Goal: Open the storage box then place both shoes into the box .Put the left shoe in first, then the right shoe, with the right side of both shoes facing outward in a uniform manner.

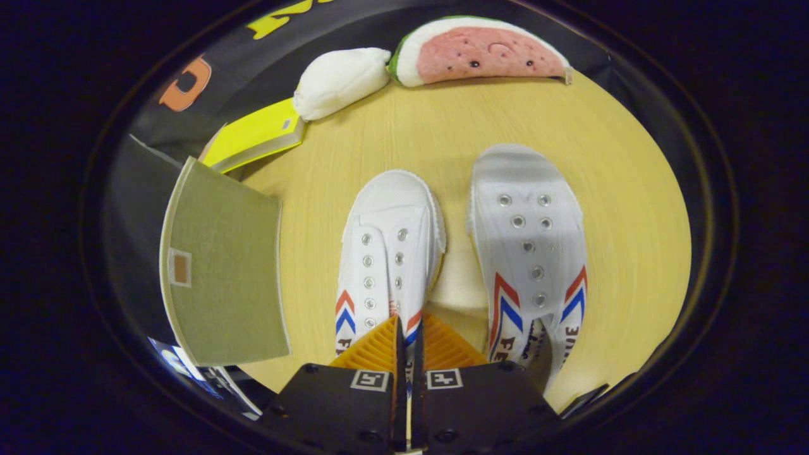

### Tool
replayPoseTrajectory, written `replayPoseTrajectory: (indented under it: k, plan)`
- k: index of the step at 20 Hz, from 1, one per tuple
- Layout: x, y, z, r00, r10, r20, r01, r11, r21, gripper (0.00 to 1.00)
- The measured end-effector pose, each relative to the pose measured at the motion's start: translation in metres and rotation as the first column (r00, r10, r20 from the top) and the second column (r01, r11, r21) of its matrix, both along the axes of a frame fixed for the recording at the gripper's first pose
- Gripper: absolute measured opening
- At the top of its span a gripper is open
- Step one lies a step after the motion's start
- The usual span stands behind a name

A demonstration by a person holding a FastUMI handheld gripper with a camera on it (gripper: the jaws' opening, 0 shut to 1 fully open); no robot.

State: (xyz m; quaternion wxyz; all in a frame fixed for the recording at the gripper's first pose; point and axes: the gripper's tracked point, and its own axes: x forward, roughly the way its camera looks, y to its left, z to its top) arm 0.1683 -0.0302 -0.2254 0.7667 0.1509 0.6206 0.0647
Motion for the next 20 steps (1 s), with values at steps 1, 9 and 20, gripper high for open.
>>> replayPoseTrajectory:
  k: [1, 9, 20]
  plan:
    - [-0.003, -0.001, 0.002, 1.0, -0.014, 0.0, 0.014, 1.0, 0.018, 0.08]
    - [-0.018, 0.03, 0.077, 0.993, 0.008, 0.117, -0.013, 0.999, 0.044, 0.08]
    - [-0.043, 0.149, 0.177, 0.968, 0.082, 0.237, -0.109, 0.988, 0.105, 0.07]
